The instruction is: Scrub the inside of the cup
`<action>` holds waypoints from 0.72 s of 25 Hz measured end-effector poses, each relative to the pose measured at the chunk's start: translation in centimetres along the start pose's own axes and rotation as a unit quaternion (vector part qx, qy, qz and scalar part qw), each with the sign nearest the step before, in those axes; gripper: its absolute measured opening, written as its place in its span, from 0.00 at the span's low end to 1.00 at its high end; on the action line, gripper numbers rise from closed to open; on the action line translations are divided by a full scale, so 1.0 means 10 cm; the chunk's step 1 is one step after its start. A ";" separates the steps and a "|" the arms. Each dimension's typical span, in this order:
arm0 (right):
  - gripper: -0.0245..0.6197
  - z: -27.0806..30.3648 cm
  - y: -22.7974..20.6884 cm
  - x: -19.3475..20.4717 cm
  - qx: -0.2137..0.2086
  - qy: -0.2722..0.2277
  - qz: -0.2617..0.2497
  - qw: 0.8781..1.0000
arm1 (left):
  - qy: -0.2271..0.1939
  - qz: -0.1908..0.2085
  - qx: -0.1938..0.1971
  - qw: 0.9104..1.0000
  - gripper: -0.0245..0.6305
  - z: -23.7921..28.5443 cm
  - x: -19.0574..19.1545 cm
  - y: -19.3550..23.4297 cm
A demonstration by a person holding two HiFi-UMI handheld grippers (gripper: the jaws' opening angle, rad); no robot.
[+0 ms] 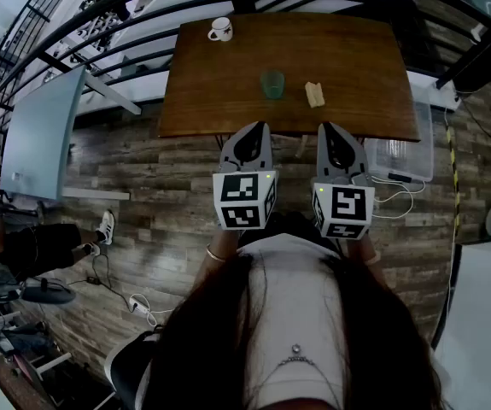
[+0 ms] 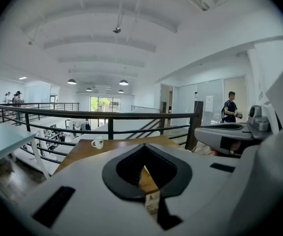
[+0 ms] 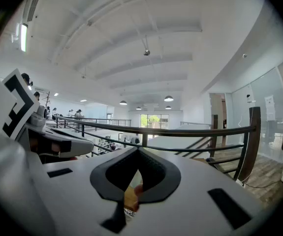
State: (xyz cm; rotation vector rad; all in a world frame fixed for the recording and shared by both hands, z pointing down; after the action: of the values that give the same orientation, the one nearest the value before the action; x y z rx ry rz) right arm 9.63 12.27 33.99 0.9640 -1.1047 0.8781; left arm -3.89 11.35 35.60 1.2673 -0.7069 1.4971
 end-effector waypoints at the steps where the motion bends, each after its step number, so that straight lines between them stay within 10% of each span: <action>1: 0.09 0.02 -0.02 0.01 -0.001 -0.001 0.001 1.000 | -0.002 0.000 0.000 1.000 0.05 0.03 -0.01 -0.01; 18: 0.09 0.34 -0.26 0.13 -0.040 -0.007 0.017 0.999 | -0.015 0.014 -0.021 1.000 0.05 0.33 -0.02 -0.12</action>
State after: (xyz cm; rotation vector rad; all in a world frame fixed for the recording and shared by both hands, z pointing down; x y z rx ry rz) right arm 11.25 8.35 35.35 0.8894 -1.1635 0.8499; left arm -1.56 8.71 36.11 1.2552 -0.7731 1.4812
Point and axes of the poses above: the fingertips, and each gripper's own axes: z forward along the fingers, y to its left, x out of its underside, the point moved 3 cm from there along -z, backward along the fingers, and after that the axes turned 7 degrees about -z, right-handed, at the moved point
